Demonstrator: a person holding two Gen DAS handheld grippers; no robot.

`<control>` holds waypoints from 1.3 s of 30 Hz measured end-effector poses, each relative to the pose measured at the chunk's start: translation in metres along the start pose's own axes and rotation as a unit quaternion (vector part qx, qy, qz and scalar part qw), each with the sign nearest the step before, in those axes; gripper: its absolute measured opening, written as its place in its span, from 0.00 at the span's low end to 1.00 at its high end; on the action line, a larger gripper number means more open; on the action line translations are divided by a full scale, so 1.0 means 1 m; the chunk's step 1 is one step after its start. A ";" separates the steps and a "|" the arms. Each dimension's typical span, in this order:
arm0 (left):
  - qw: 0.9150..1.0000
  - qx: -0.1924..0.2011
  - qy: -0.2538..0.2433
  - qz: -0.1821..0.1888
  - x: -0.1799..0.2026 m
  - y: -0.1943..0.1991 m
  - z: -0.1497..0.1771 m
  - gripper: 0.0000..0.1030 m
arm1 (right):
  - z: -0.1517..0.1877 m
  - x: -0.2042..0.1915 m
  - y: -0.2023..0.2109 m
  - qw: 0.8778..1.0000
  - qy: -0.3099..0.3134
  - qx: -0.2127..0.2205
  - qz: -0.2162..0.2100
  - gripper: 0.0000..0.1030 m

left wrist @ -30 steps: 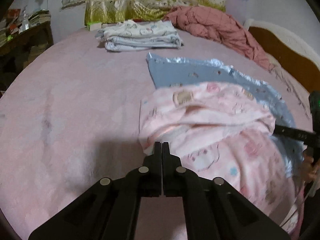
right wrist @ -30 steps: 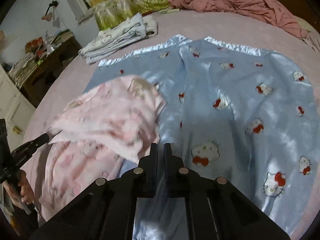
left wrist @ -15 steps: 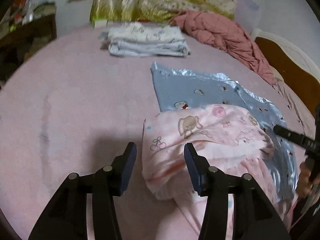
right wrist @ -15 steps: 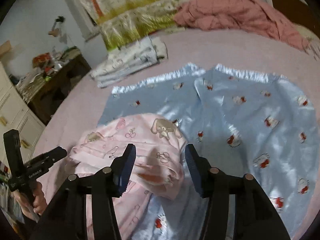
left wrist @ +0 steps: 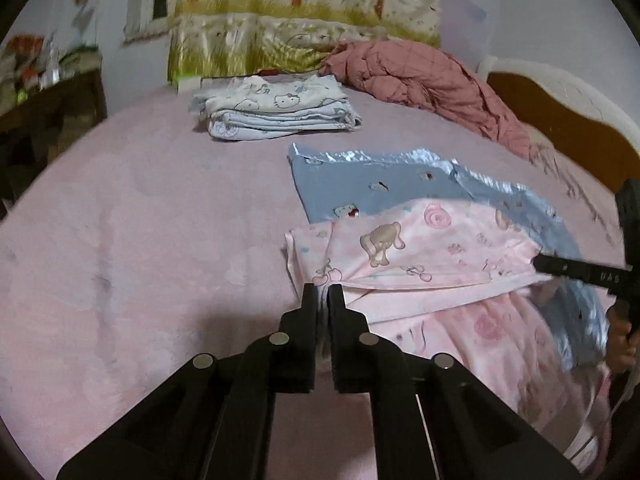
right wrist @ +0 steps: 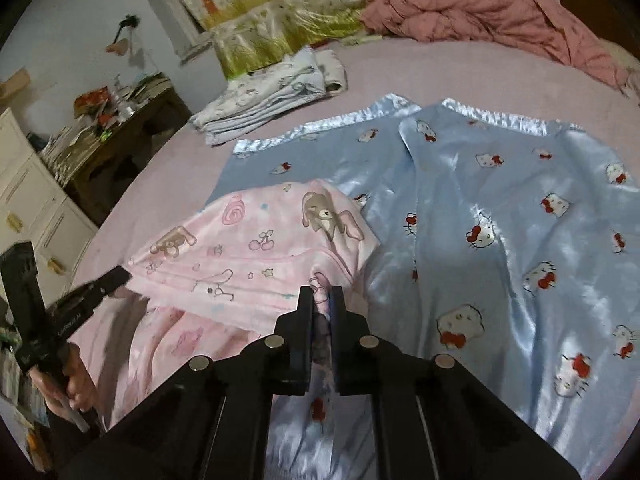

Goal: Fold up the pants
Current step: 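Open both tools and release the folded pink pants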

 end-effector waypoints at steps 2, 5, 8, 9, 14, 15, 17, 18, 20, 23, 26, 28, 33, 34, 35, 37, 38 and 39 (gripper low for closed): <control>0.999 -0.029 -0.028 -0.015 0.006 -0.009 0.009 0.05 | 0.006 -0.003 0.001 1.000 0.013 -0.004 0.015 0.07; 0.997 -0.066 -0.032 -0.027 0.007 -0.029 0.022 0.11 | 0.016 0.004 -0.012 0.999 0.002 -0.025 0.023 0.07; 0.998 -0.056 -0.015 -0.023 0.003 -0.025 0.019 0.37 | 0.020 0.007 -0.016 1.000 -0.002 -0.022 0.019 0.13; 0.999 -0.046 -0.008 -0.015 0.001 -0.020 0.015 0.46 | 0.017 0.006 -0.012 0.999 0.008 -0.021 0.025 0.26; 0.998 -0.020 0.056 0.038 -0.022 -0.007 -0.017 0.72 | -0.008 0.016 0.013 0.999 -0.005 0.040 0.021 0.56; 0.996 -0.024 0.070 0.044 -0.027 -0.011 -0.023 0.73 | -0.017 0.020 0.014 0.999 -0.019 0.044 0.015 0.56; 0.994 -0.035 0.088 0.055 -0.034 -0.024 -0.034 0.73 | -0.031 0.027 0.012 0.998 -0.048 0.046 -0.001 0.56; 0.993 -0.042 0.092 0.058 -0.036 -0.034 -0.038 0.73 | -0.037 0.030 0.007 0.997 -0.060 0.044 -0.012 0.56; 0.990 -0.063 0.112 0.057 -0.041 -0.057 -0.042 0.67 | -0.049 0.036 -0.014 0.996 -0.080 0.022 -0.015 0.55; 0.984 -0.097 0.131 0.072 -0.043 -0.086 -0.039 0.44 | -0.049 0.044 -0.049 0.994 -0.110 -0.022 -0.019 0.37; 0.983 -0.107 0.124 0.081 -0.035 -0.100 -0.034 0.19 | -0.041 0.045 -0.070 0.991 -0.117 -0.047 -0.037 0.16; 0.986 -0.105 0.104 0.072 -0.027 -0.104 -0.033 0.04 | -0.038 0.041 -0.077 0.991 -0.111 -0.055 -0.046 0.03; 0.996 -0.039 0.073 0.033 -0.022 -0.081 -0.050 0.03 | -0.050 0.027 -0.061 0.998 -0.064 0.015 -0.015 0.02; 0.997 -0.021 0.071 0.025 -0.022 -0.074 -0.056 0.03 | -0.056 0.024 -0.052 0.998 -0.054 0.039 -0.007 0.02; 0.997 -0.008 0.070 0.021 -0.023 -0.068 -0.061 0.03 | -0.061 0.023 -0.047 0.997 -0.048 0.053 -0.002 0.02; 0.998 0.017 0.060 0.006 -0.023 -0.060 -0.069 0.03 | -0.070 0.019 -0.033 0.996 -0.031 0.087 0.005 0.02; 0.998 0.027 0.053 -0.006 -0.023 -0.058 -0.072 0.03 | -0.073 0.016 -0.027 0.995 -0.023 0.099 0.006 0.02; 0.998 0.033 0.046 -0.017 -0.022 -0.057 -0.073 0.03 | -0.075 0.015 -0.024 0.994 -0.018 0.103 0.009 0.02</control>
Point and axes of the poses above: each gripper's, at about its wrist camera, not at the fingertips, and y roughly against the way its jaws point, x to its right, z to its underside, the point moved 1 cm from there along -y, roughly the way its jaws point, and after that the axes turned 8 degrees about x, right-handed, at the moved point
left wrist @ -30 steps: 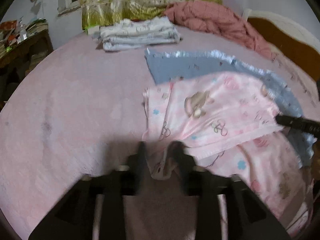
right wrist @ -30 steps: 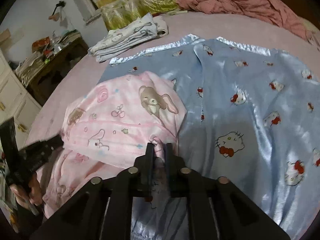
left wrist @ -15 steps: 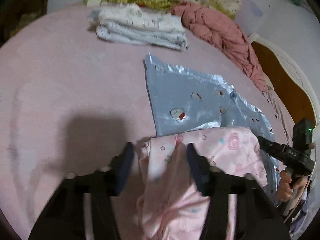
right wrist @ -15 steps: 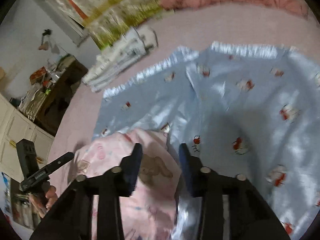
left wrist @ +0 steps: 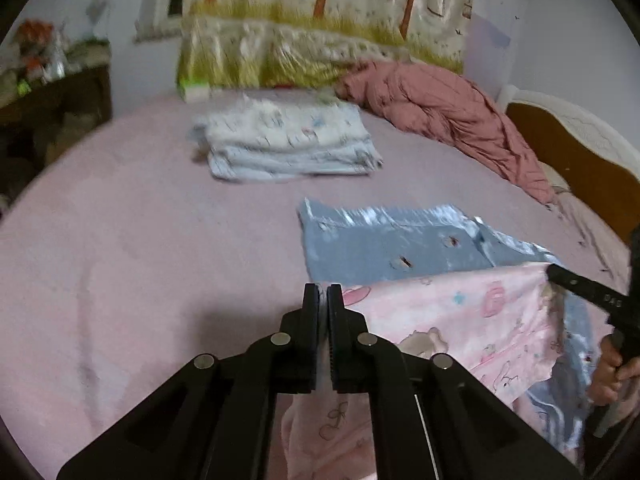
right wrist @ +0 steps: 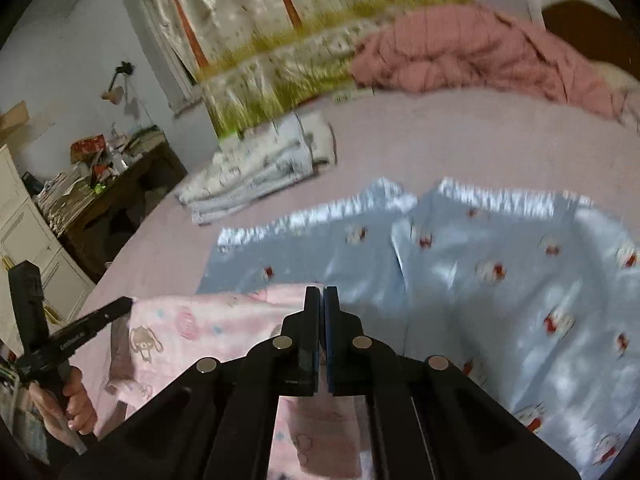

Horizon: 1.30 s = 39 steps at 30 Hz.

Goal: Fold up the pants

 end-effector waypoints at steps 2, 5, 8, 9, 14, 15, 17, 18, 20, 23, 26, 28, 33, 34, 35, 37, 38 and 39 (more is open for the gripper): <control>1.000 -0.006 -0.003 -0.010 -0.003 -0.006 0.003 0.04 | 0.000 0.000 0.000 1.000 0.008 0.002 0.018 0.02; 0.999 -0.021 -0.008 -0.030 -0.006 -0.028 0.015 0.04 | 0.010 0.003 -0.020 0.999 0.015 -0.011 0.039 0.02; 0.998 -0.037 -0.003 -0.040 -0.012 -0.051 0.026 0.04 | 0.019 0.004 -0.040 0.998 0.034 -0.014 0.057 0.02; 0.998 -0.045 0.001 -0.039 -0.013 -0.055 0.029 0.05 | 0.021 0.004 -0.045 0.997 0.035 -0.018 0.059 0.02; 0.997 -0.044 0.003 -0.058 -0.018 -0.041 0.029 0.25 | 0.021 0.010 -0.042 0.996 0.028 -0.016 0.078 0.20; 0.998 -0.034 -0.004 -0.060 -0.016 -0.031 0.027 0.30 | 0.019 0.010 -0.037 0.996 0.027 -0.012 0.080 0.35; 0.998 -0.007 -0.019 -0.065 -0.011 -0.003 0.025 0.42 | 0.017 0.010 -0.020 0.997 0.025 0.007 0.075 0.42; 0.998 0.005 -0.024 -0.065 -0.009 0.008 0.024 0.42 | 0.015 0.007 -0.009 0.997 0.027 0.015 0.071 0.42; 0.997 0.033 -0.035 -0.067 -0.001 0.041 0.025 0.42 | 0.016 -0.002 0.015 0.998 0.032 0.020 0.047 0.42; 0.994 0.071 -0.045 -0.065 0.009 0.083 0.034 0.43 | 0.026 -0.020 0.058 0.999 0.037 0.035 0.010 0.42; 0.993 0.079 -0.060 -0.064 0.022 0.107 0.055 0.43 | 0.047 -0.039 0.088 0.998 0.052 0.045 0.000 0.42; 0.993 0.073 -0.067 -0.066 0.028 0.113 0.071 0.42 | 0.065 -0.049 0.099 0.997 0.064 0.043 0.007 0.42; 0.994 0.036 -0.081 -0.063 0.038 0.110 0.107 0.42 | 0.108 -0.057 0.106 0.996 0.081 0.006 0.027 0.42; 0.994 0.027 -0.081 -0.064 0.039 0.108 0.112 0.42 | 0.115 -0.058 0.106 0.996 0.085 -0.001 0.031 0.42; 0.995 0.019 -0.078 -0.065 0.039 0.107 0.117 0.41 | 0.122 -0.058 0.105 0.995 0.093 -0.009 0.041 0.42; 0.995 0.006 -0.070 -0.064 0.037 0.107 0.125 0.41 | 0.132 -0.060 0.102 0.992 0.112 -0.022 0.054 0.42; 0.996 0.001 -0.067 -0.066 0.036 0.106 0.127 0.41 | 0.136 -0.060 0.101 0.991 0.118 -0.028 0.057 0.42; 0.996 -0.003 -0.065 -0.067 0.036 0.106 0.130 0.41 | 0.140 -0.061 0.099 0.990 0.125 -0.036 0.059 0.42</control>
Point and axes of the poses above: each gripper's, at about its wrist camera, not at the fingertips, and y roughly against the way its jaws point, x to its right, z to its underside, the point moved 1 cm from there along -y, roughly the way its jaws point, and after that the axes turned 8 degrees about x, right-handed, at the moved point
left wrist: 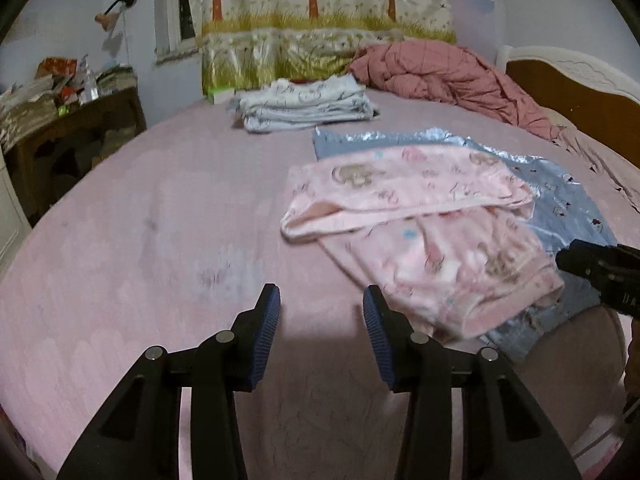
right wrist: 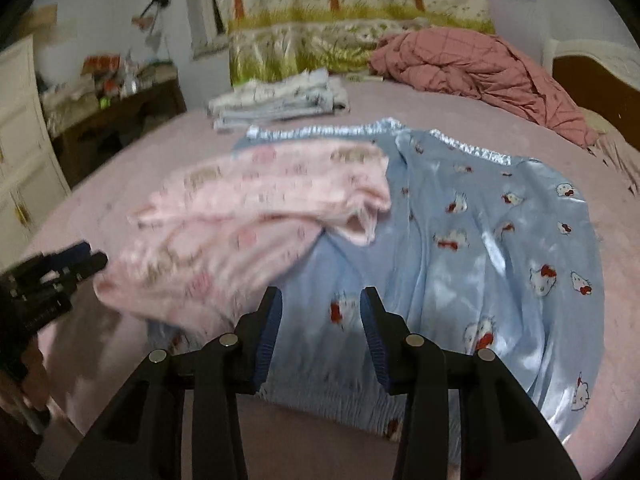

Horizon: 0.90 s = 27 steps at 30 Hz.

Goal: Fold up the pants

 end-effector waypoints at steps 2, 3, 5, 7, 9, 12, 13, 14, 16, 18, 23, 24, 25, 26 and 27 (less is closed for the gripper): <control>1.000 -0.006 -0.001 0.000 0.001 0.000 0.004 0.41 | 0.005 -0.003 -0.006 1.000 0.017 -0.014 -0.001 0.42; 1.000 -0.008 -0.002 0.000 0.002 0.001 0.008 0.41 | 0.007 -0.006 -0.008 0.999 0.026 -0.020 -0.003 0.42; 1.000 -0.014 -0.005 -0.002 0.003 0.000 0.012 0.41 | 0.012 -0.014 -0.012 0.998 0.048 -0.031 -0.012 0.42; 1.000 -0.022 -0.004 0.000 0.003 -0.002 0.016 0.41 | 0.016 -0.022 -0.014 0.997 0.068 -0.034 -0.016 0.42; 1.000 -0.028 -0.003 0.000 0.002 -0.004 0.019 0.41 | 0.017 -0.030 -0.013 0.995 0.092 -0.029 -0.011 0.42; 1.000 -0.030 -0.004 0.001 0.001 -0.005 0.020 0.42 | 0.014 -0.035 -0.014 0.992 0.119 -0.026 -0.013 0.42; 1.000 -0.030 -0.004 0.001 0.001 -0.005 0.020 0.42 | 0.013 -0.037 -0.015 0.991 0.128 -0.026 -0.018 0.42; 1.000 -0.030 -0.006 0.000 0.001 -0.005 0.020 0.42 | 0.011 -0.040 -0.015 0.990 0.136 -0.025 -0.021 0.42; 1.000 -0.030 -0.007 0.000 0.001 -0.005 0.021 0.42 | 0.009 -0.045 -0.013 0.986 0.166 -0.019 -0.024 0.42; 1.000 -0.031 -0.005 0.001 0.001 -0.006 0.020 0.42 | 0.009 -0.051 -0.013 0.980 0.196 -0.021 -0.031 0.42; 1.000 -0.030 -0.003 -0.002 -0.002 -0.004 0.019 0.42 | 0.016 -0.049 -0.004 0.967 0.249 -0.026 -0.049 0.45; 0.999 -0.032 -0.004 -0.001 -0.003 -0.004 0.019 0.42 | 0.016 -0.047 -0.003 0.967 0.249 -0.030 -0.052 0.45; 0.999 -0.033 -0.005 -0.001 -0.002 -0.004 0.020 0.42 | 0.015 -0.047 -0.001 0.966 0.251 -0.030 -0.054 0.45; 0.999 -0.033 -0.005 -0.002 -0.002 -0.004 0.020 0.42 | 0.016 -0.048 -0.001 0.964 0.257 -0.028 -0.054 0.45; 0.999 -0.033 -0.005 -0.002 -0.002 -0.004 0.019 0.42 | 0.016 -0.050 -0.001 0.963 0.264 -0.026 -0.053 0.45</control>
Point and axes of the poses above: each gripper's, at about its wrist camera, not at the fingertips, and y roughly against the way its jaws point, x to its right, z to its underside, the point moved 1 cm from there along -y, roughly the way its jaws point, and after that the axes turned 8 degrees about x, right-handed, at the moved point
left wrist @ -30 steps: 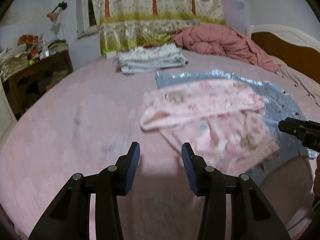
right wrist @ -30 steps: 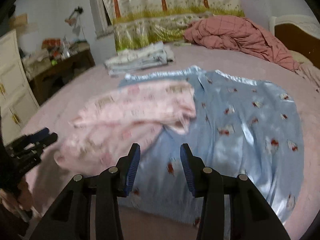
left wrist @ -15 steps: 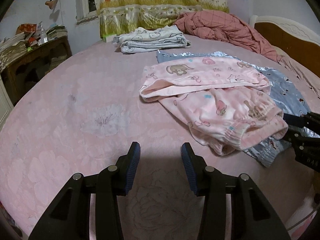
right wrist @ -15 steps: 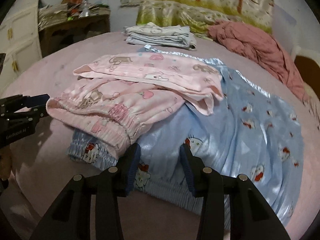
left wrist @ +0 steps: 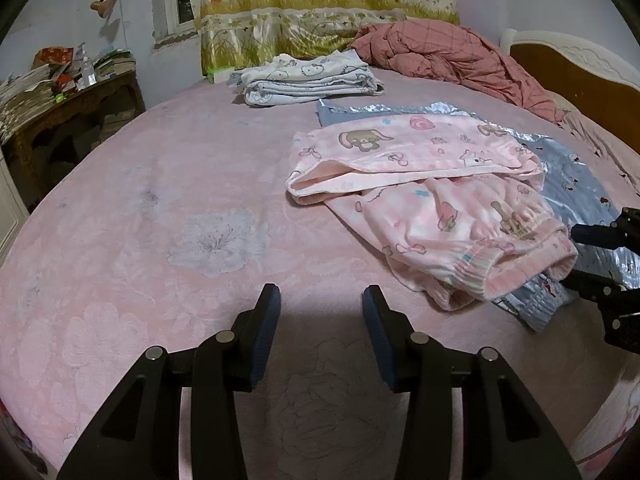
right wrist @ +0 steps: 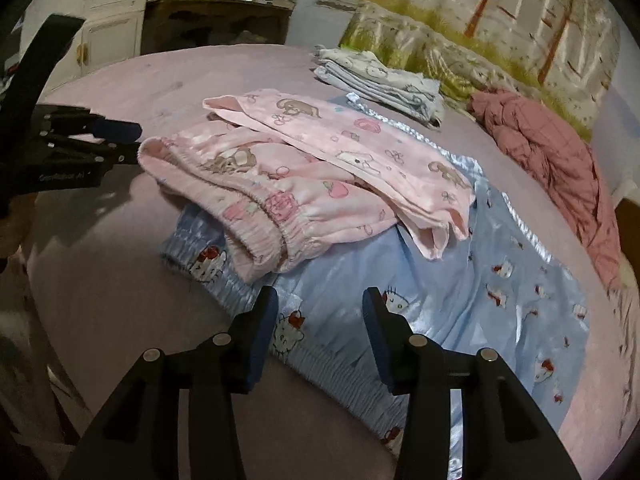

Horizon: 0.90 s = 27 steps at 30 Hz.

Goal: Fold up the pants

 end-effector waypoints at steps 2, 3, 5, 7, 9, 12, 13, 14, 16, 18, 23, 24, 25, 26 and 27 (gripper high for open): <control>1.000 0.000 0.001 0.004 -0.001 0.000 0.000 0.42 | -0.003 -0.008 -0.003 1.000 0.024 0.004 0.006 0.45; 1.000 0.000 0.002 0.006 -0.002 0.000 0.000 0.42 | -0.004 -0.011 -0.004 0.999 0.031 0.006 0.008 0.45; 1.000 0.001 0.001 0.005 -0.002 0.001 -0.001 0.42 | -0.009 -0.015 -0.009 0.999 0.041 0.009 0.014 0.45; 1.000 0.002 -0.002 0.003 -0.002 0.001 0.000 0.42 | -0.014 -0.016 -0.012 0.999 0.035 0.017 0.008 0.45; 1.000 0.002 -0.003 0.001 -0.002 0.002 -0.001 0.42 | -0.018 -0.016 -0.014 0.999 0.029 0.024 0.004 0.45; 1.000 0.006 -0.005 0.005 -0.001 0.004 -0.004 0.42 | -0.024 -0.017 -0.008 0.998 0.020 0.057 0.010 0.45; 1.000 0.007 -0.010 0.007 0.000 0.004 -0.005 0.42 | -0.027 -0.015 -0.005 0.997 0.015 0.070 0.011 0.45; 1.000 0.009 -0.019 0.009 0.002 0.005 -0.007 0.42 | -0.030 -0.013 -0.002 0.997 0.009 0.082 0.013 0.45; 0.998 0.006 -0.055 0.034 0.010 0.003 -0.009 0.43 | -0.035 -0.008 0.003 0.995 -0.007 0.100 0.014 0.45; 0.991 -0.003 -0.118 0.062 0.022 0.000 -0.009 0.44 | -0.041 0.001 0.005 0.994 -0.023 0.107 0.001 0.45; 0.972 0.003 -0.215 0.090 0.036 -0.002 -0.007 0.44 | -0.054 0.005 -0.003 0.994 0.000 0.105 -0.021 0.45; 0.970 0.000 -0.219 0.102 0.034 -0.001 -0.008 0.44 | -0.055 0.005 -0.005 0.994 0.004 0.102 -0.027 0.45; 0.968 -0.003 -0.223 0.115 0.032 -0.002 -0.010 0.44 | -0.057 0.006 -0.008 0.995 0.004 0.095 -0.032 0.45; 0.966 -0.006 -0.230 0.122 0.030 -0.003 -0.011 0.46 | -0.056 0.007 -0.009 0.995 -0.002 0.092 -0.038 0.45; 0.963 -0.006 -0.238 0.123 0.030 -0.004 -0.011 0.47 | -0.056 0.011 -0.009 0.995 -0.014 0.089 -0.048 0.45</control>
Point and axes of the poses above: each gripper's, at about its wrist camera, not at the fingertips, and y roughly against the way its jaws point, x to its right, z to its underside, the point moved 1 cm from there along -y, roughly the way its jaws point, and after that the axes turned 8 degrees about x, right-handed, at the moved point
